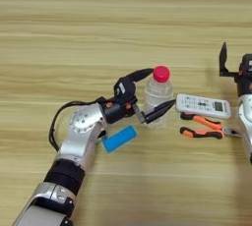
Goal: Move the objects on the table
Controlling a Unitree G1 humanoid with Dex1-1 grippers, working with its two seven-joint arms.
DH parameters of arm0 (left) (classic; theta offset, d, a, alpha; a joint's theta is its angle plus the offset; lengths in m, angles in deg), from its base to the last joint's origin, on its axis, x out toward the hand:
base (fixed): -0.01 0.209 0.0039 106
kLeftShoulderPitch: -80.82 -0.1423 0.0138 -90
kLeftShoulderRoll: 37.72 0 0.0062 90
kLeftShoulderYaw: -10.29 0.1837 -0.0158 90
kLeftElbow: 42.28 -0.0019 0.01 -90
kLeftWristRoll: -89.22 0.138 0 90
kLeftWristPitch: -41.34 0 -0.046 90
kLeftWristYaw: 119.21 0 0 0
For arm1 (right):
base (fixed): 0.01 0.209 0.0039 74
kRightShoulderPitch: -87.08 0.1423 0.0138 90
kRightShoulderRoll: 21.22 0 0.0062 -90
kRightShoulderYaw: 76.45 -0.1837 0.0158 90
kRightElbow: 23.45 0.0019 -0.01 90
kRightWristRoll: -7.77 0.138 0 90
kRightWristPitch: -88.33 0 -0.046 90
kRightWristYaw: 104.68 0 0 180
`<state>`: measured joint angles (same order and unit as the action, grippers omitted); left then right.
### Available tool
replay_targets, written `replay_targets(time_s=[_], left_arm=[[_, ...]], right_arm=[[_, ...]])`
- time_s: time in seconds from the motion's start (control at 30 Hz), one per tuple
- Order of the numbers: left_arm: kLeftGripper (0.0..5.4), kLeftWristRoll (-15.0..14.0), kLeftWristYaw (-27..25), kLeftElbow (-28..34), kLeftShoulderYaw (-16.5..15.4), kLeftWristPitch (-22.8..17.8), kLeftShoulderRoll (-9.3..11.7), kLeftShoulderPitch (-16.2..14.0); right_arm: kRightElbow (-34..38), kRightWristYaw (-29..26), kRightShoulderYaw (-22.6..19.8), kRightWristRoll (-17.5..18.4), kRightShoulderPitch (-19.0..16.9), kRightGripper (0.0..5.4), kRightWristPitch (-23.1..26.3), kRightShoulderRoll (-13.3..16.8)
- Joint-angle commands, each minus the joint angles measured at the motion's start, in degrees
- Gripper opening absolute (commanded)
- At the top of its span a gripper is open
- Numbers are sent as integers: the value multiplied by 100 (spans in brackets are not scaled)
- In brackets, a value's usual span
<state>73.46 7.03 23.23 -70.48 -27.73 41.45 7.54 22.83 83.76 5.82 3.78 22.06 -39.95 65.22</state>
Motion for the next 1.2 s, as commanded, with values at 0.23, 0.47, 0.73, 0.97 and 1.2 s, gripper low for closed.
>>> replay_targets(time_s=[0.23, 0.47, 0.73, 0.97, 1.2], left_arm=[[538, -1348, -354, 1486, -397, -225, -102, -219], [538, -1653, -306, 2025, -566, -487, 6, -321], [538, -1430, -327, 2198, -839, -659, 633, -584], [538, -1040, -405, 2146, -1042, -758, 1455, -667], [538, -653, -643, 2055, -1077, -996, 2328, -928]], right_arm=[[-103, 28, -2, -18, 156, 540, -53, -7], [-143, 36, -1, -27, 176, 540, -69, -5], [-122, 53, 7, -55, 173, 540, -62, -5], [-61, 61, 11, -74, 156, 540, -40, -4], [48, 101, 36, -104, 141, 540, 16, -48]])
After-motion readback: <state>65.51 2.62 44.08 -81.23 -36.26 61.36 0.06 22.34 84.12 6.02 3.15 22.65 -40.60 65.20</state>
